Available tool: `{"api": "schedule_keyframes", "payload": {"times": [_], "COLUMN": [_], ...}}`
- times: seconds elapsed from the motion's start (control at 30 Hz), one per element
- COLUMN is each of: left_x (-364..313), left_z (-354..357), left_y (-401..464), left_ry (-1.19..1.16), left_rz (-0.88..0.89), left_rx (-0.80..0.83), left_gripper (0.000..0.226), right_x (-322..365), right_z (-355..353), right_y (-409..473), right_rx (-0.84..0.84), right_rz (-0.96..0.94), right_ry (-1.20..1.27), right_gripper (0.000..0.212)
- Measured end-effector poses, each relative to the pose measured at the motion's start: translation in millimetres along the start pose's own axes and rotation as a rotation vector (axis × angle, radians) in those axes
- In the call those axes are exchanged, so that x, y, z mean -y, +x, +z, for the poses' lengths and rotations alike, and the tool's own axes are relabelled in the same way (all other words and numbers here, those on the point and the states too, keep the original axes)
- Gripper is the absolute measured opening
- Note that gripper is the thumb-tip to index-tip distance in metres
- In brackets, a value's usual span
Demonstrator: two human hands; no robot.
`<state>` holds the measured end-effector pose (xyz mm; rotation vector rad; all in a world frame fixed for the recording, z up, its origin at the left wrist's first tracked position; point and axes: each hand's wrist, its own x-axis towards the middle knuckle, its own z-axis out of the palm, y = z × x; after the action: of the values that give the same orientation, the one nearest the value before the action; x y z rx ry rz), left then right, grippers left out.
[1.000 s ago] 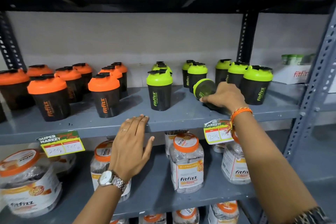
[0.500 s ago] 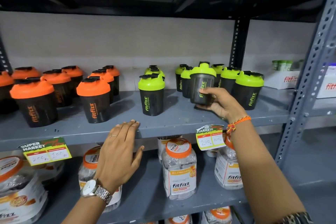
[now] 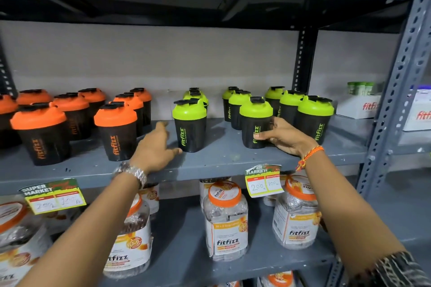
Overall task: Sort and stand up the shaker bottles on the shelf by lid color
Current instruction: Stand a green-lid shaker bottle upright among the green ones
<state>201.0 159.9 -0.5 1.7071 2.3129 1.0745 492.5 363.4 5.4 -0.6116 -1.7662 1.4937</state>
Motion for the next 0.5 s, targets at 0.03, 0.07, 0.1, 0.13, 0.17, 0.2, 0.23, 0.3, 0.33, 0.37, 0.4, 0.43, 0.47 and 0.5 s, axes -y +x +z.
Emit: {"api": "schedule_keyframes", "payload": {"times": [0.03,0.07,0.1,0.13,0.17,0.2,0.23,0.3,0.33,0.37,0.4,0.43,0.47,0.5], "left_x": [-0.3,0.8,4.5,7.0,7.7,8.5,7.5,4.3,2.4,1.2,-0.6,-2.4,-4.9,-6.3], "left_z": [-0.4,-0.2,1.6,4.2,7.0,8.9,10.8,13.6,14.4,15.2,16.0,17.6,18.8,20.4], "left_y": [12.0,22.4,32.3,38.9,42.2,43.7,44.1,44.0,43.3,43.0,41.5,39.9,37.0,35.2], "left_ry": [-0.114,-0.229,-0.33,-0.421,-0.489,-0.512,-0.511,-0.486,-0.461,-0.429,-0.391,-0.352,-0.315,-0.291], "left_rz": [-0.042,-0.074,-0.091,-0.104,-0.104,-0.102,-0.09,-0.073,-0.071,-0.069,-0.066,-0.06,-0.048,-0.036], "left_rx": [0.078,0.135,0.179,0.21,0.239,0.254,0.258,0.247,0.248,0.245,0.237,0.224,0.21,0.193], "left_gripper": [0.091,0.1,0.106,0.107,0.103,0.099,0.096,0.091,0.088,0.084,0.082,0.081,0.08,0.078], "right_x": [-1.8,-3.5,-5.4,-6.3,-6.5,-6.2,-5.4,-3.8,-3.4,-3.1,-3.3,-3.7,-4.2,-6.1], "right_z": [-0.6,-1.2,-1.3,-1.4,-1.2,-0.2,0.1,-1.1,-2.3,-3.2,-4.3,-5.0,-5.2,-5.2], "right_y": [-0.6,-1.3,-1.6,-1.5,-1.1,-1.2,-1.5,-2.6,-3.0,-2.5,-3.0,-3.3,-4.3,-5.3], "right_rx": [-0.004,-0.01,-0.02,-0.029,-0.035,-0.037,-0.042,-0.052,-0.055,-0.054,-0.057,-0.062,-0.07,-0.082], "right_rz": [-0.002,-0.005,-0.005,-0.004,-0.004,-0.004,-0.005,-0.006,-0.008,-0.011,-0.015,-0.022,-0.028,-0.031], "right_ry": [-0.008,-0.019,-0.036,-0.068,-0.108,-0.151,-0.19,-0.235,-0.245,-0.253,-0.261,-0.269,-0.278,-0.286], "right_gripper": [0.051,0.052,0.053,0.055,0.058,0.063,0.07,0.08,0.08,0.076,0.072,0.07,0.07,0.072]}}
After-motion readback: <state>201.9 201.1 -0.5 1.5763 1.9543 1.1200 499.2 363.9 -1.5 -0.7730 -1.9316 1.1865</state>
